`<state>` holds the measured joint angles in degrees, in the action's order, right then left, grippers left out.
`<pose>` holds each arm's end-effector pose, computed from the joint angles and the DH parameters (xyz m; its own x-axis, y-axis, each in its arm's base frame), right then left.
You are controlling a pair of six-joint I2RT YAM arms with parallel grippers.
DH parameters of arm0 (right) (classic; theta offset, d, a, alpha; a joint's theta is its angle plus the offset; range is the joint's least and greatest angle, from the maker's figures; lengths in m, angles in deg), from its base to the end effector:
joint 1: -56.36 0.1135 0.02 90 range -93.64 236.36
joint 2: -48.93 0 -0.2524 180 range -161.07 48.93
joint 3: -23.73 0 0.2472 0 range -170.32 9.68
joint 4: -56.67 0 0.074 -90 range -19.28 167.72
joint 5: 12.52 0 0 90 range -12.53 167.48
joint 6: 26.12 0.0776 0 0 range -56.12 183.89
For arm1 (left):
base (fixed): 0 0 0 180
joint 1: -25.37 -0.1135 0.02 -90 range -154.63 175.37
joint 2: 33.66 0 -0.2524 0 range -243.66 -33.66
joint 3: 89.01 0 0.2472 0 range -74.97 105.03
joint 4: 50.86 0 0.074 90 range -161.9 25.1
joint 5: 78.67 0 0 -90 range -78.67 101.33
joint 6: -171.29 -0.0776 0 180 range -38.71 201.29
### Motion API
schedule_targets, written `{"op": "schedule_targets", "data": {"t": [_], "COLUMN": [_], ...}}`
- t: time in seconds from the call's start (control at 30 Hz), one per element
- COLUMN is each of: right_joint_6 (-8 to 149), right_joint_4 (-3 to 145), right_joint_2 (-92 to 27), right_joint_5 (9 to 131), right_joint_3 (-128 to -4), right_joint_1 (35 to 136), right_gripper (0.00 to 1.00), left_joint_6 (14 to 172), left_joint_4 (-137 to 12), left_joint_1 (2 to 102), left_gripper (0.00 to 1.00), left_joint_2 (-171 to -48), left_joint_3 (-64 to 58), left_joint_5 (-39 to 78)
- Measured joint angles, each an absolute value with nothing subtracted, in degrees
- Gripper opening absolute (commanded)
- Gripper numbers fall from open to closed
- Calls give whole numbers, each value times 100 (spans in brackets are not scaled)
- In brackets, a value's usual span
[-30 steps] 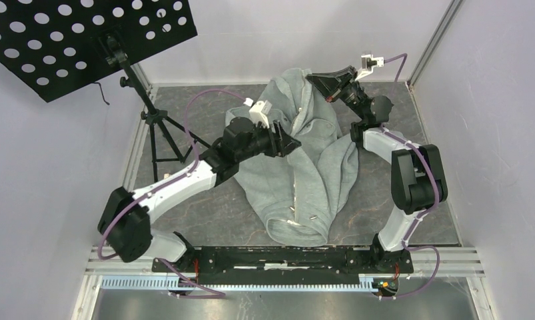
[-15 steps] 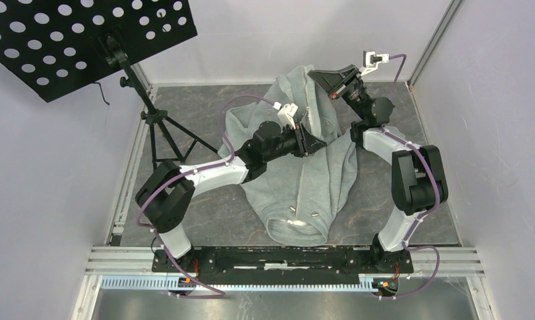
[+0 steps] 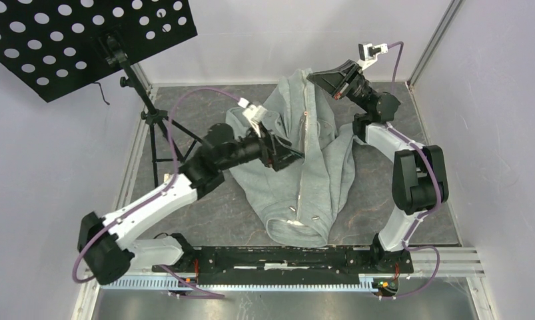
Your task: Zip up the jacket
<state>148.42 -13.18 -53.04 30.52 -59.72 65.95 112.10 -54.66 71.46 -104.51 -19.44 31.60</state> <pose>0.3712 0.1202 0.3810 -0.4882 0.6066 -0.6275 -0.8200 -0.0727 0.5677 0.2099 -0.2568 0.3334 -0.5215 -0.1511 -0.8398 0.7545 0.3779 -0.5365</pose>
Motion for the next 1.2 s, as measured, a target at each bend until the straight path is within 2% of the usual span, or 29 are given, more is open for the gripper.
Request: {"op": "schedule_targets", "data": {"t": [0.17, 0.4, 0.9, 1.2], "right_joint_6": [14944, 15003, 15106, 15117], "right_joint_4": [-1327, -1327, -1327, -1329], "right_joint_2": [-5306, -5306, -5306, -5315], "right_joint_5": [2785, 2689, 2649, 2625], "right_joint_3": [-5974, -5974, -6071, -6103], "right_joint_1": [6595, 6595, 6595, 6595], "right_gripper": [0, 0, 0, 0], "left_joint_6": [11258, 11494, 11595, 11590], "left_joint_4": [-5411, -5448, -5116, -4791], "left_joint_1": [6440, 5990, 6016, 6071], "left_gripper": [67, 57, 69, 68], "left_joint_2": [-9992, -11133, -12178, -12560], "left_joint_3": [-1765, -818, -200, -45], "left_joint_5": [3512, 3892, 4502, 4714]}}
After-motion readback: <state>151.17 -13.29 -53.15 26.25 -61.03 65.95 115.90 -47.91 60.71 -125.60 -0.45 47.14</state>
